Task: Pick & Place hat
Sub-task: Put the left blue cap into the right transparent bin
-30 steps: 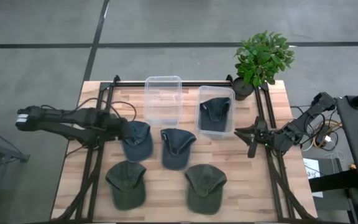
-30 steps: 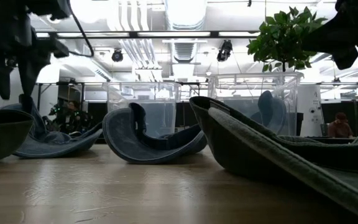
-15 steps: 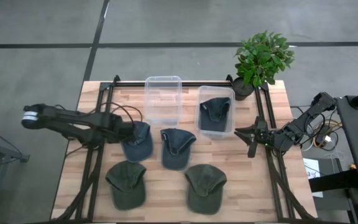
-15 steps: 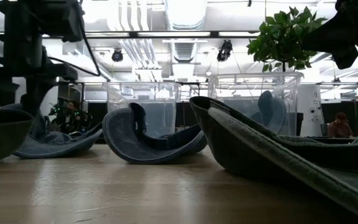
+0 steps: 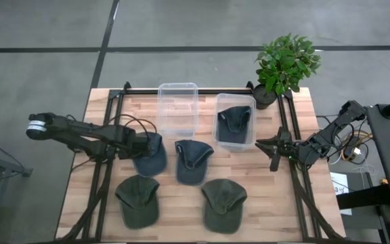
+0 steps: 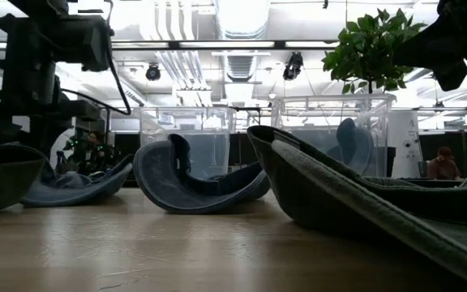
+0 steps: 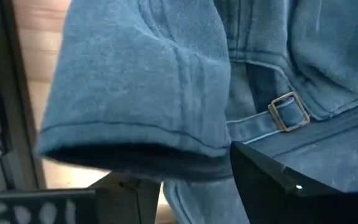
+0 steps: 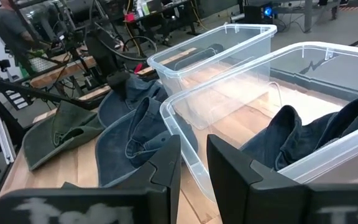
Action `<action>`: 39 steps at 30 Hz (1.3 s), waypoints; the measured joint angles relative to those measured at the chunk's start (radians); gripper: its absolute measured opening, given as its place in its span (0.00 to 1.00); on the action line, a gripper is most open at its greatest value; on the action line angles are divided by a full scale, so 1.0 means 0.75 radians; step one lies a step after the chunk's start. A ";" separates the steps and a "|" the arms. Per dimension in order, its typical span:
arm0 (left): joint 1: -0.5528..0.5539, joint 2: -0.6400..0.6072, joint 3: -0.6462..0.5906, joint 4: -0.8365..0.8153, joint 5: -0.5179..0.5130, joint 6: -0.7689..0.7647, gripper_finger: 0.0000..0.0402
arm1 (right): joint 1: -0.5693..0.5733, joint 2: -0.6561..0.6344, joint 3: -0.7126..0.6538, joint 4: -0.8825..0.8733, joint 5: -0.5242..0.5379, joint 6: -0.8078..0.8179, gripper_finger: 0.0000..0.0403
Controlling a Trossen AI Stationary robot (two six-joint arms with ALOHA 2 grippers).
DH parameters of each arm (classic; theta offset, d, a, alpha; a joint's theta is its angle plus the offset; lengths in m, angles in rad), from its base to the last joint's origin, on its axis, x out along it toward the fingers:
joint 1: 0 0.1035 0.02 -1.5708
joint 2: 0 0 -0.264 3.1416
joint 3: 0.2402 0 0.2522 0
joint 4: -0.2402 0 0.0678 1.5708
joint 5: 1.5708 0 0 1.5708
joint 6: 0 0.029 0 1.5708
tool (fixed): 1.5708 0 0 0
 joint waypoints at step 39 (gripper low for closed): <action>-0.001 -0.303 0.596 -0.751 -0.555 -0.058 0.01 | 0.000 0.000 0.000 -0.011 0.002 -0.006 0.18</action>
